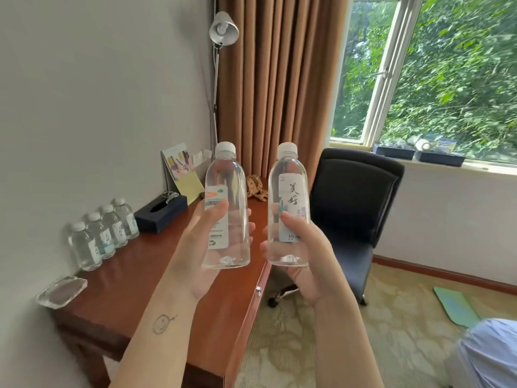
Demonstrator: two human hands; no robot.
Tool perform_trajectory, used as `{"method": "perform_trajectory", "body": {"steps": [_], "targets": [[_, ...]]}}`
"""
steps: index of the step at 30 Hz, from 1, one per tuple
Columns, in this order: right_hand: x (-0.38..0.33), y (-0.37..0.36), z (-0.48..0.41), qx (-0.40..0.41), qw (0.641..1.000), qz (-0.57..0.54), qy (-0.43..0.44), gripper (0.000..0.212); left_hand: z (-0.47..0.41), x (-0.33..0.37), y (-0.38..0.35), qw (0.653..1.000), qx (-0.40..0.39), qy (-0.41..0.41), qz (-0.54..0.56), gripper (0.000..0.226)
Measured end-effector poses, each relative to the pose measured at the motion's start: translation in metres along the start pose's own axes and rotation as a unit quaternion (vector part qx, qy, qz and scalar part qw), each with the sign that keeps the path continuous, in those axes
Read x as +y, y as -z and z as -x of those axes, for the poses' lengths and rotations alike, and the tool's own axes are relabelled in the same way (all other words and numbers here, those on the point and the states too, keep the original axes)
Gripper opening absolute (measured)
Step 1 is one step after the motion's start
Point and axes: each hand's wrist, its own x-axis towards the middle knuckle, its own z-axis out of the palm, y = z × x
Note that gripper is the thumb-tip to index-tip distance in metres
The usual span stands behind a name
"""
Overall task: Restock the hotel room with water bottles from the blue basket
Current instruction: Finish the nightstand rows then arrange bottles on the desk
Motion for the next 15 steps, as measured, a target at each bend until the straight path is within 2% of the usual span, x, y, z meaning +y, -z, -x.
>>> {"method": "perform_trajectory", "body": {"steps": [8, 15], "targets": [[0.01, 0.01, -0.075, -0.044, 0.999, -0.021, -0.022, 0.052, -0.059, -0.001, 0.019, 0.999, 0.04, -0.006, 0.01, 0.068], [0.003, 0.041, -0.157, -0.098, 0.994, 0.021, -0.036, 0.064, -0.125, -0.018, 0.01, 0.994, 0.097, -0.04, 0.012, 0.068]]}}
